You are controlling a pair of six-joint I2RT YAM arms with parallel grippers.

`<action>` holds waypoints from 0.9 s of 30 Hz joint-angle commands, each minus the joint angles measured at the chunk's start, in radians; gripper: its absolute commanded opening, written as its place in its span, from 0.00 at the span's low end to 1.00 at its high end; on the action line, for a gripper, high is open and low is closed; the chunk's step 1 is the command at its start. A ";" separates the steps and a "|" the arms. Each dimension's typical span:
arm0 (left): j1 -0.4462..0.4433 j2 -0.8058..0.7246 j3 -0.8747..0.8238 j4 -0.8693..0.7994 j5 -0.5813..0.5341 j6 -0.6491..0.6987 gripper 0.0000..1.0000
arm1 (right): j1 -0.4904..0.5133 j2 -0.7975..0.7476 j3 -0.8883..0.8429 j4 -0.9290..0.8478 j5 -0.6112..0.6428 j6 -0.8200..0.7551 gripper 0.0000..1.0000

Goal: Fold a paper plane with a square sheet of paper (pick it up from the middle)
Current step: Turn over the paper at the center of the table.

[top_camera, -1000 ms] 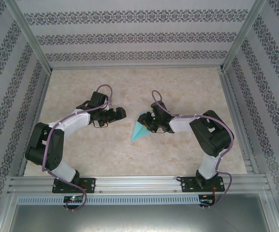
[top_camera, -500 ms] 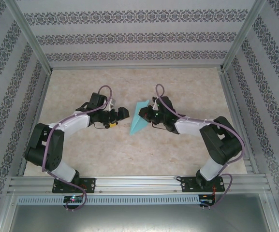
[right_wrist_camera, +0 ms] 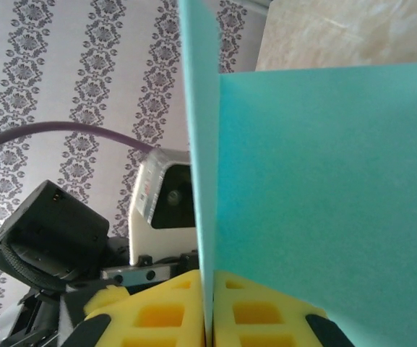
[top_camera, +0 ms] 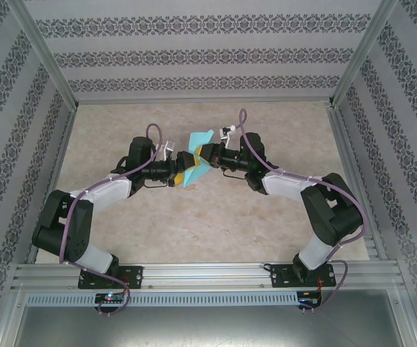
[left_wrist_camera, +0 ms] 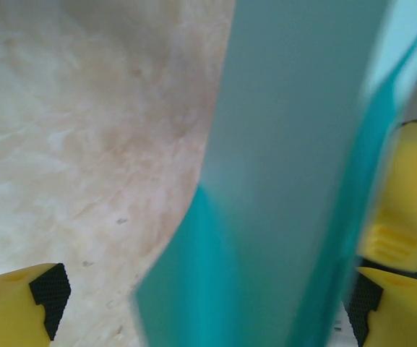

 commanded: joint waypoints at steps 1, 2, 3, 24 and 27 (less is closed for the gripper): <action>0.013 -0.015 -0.023 0.184 0.048 -0.083 0.93 | 0.003 0.020 0.013 0.071 -0.045 0.026 0.09; 0.013 -0.016 -0.025 0.201 0.048 -0.090 0.88 | 0.001 0.023 0.012 0.074 -0.047 0.029 0.09; 0.014 -0.018 -0.028 0.202 0.044 -0.089 0.84 | -0.001 0.024 0.010 0.076 -0.048 0.031 0.09; 0.016 -0.032 0.004 -0.044 -0.046 0.095 0.13 | -0.070 -0.073 -0.014 -0.240 0.009 -0.113 0.46; 0.016 -0.038 0.076 -0.322 -0.153 0.247 0.13 | -0.091 -0.158 -0.018 -0.454 0.130 -0.231 0.59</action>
